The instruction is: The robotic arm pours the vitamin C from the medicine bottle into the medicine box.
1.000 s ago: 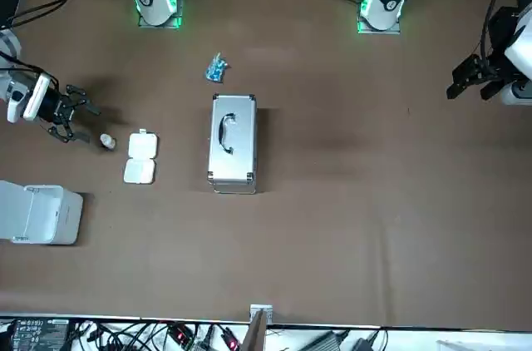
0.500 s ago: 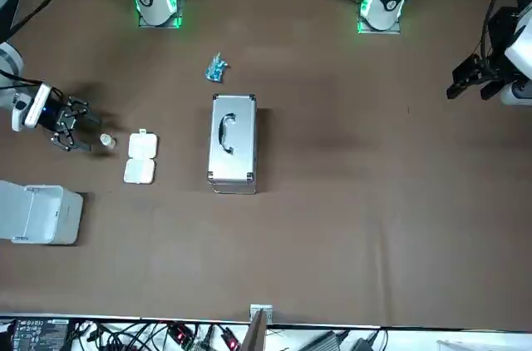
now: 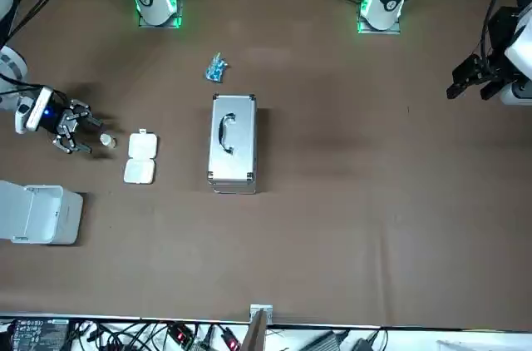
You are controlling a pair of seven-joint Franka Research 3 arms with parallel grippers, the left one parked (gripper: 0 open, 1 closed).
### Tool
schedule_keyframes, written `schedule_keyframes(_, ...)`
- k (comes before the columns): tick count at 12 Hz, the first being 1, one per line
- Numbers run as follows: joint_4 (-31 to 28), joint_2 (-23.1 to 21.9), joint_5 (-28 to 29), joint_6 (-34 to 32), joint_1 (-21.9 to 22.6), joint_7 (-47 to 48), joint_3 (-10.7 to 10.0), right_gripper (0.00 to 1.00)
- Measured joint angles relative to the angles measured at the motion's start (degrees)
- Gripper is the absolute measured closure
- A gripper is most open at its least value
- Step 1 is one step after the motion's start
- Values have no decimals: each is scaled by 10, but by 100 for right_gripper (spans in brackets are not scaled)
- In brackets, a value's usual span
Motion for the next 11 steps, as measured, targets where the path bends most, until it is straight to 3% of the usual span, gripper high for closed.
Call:
schedule_keyframes(3, 14, 33, 6, -15, -10, -14, 0, 0)
schedule_keyframes(11, 39, 65, 6, -43, -19, -55, 0, 0)
